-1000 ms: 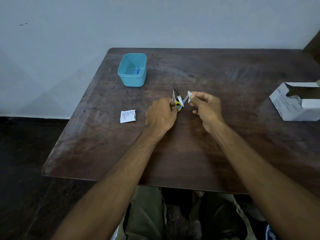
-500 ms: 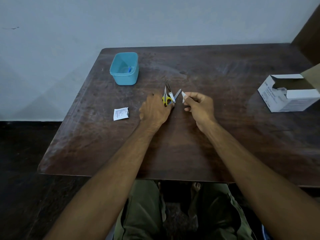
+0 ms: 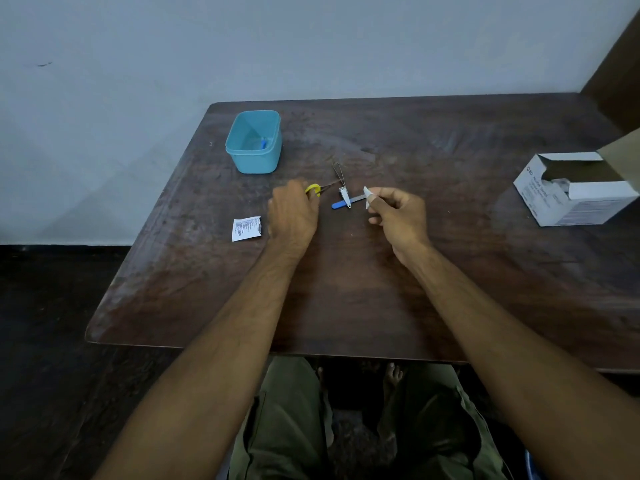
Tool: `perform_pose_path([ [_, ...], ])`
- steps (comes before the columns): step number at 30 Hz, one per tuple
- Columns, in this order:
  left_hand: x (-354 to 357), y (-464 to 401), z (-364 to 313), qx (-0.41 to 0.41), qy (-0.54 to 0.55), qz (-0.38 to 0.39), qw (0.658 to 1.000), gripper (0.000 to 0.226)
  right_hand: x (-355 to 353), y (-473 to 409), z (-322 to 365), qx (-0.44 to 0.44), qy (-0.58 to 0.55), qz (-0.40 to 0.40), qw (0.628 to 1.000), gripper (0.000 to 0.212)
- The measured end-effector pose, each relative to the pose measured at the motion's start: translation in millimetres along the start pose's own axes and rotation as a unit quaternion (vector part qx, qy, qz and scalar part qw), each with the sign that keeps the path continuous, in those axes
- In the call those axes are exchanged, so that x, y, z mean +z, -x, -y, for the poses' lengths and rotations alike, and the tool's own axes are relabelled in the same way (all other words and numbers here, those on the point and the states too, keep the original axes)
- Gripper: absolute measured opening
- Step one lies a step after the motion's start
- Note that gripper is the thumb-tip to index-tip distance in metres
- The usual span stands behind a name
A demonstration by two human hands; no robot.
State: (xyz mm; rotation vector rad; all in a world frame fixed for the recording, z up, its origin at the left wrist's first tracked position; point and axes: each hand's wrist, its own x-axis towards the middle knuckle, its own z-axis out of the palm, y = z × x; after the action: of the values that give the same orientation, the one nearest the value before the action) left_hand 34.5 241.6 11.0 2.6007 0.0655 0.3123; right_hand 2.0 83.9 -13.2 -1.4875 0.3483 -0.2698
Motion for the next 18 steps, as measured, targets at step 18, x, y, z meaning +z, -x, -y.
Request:
perform_pose_path([
  [18, -2.9, 58.3, 7.1, -0.181, 0.551, 0.211, 0.787, 0.020, 1.2, 40.3, 15.3, -0.341, 0.309, 0.076, 0.885, 0.019],
])
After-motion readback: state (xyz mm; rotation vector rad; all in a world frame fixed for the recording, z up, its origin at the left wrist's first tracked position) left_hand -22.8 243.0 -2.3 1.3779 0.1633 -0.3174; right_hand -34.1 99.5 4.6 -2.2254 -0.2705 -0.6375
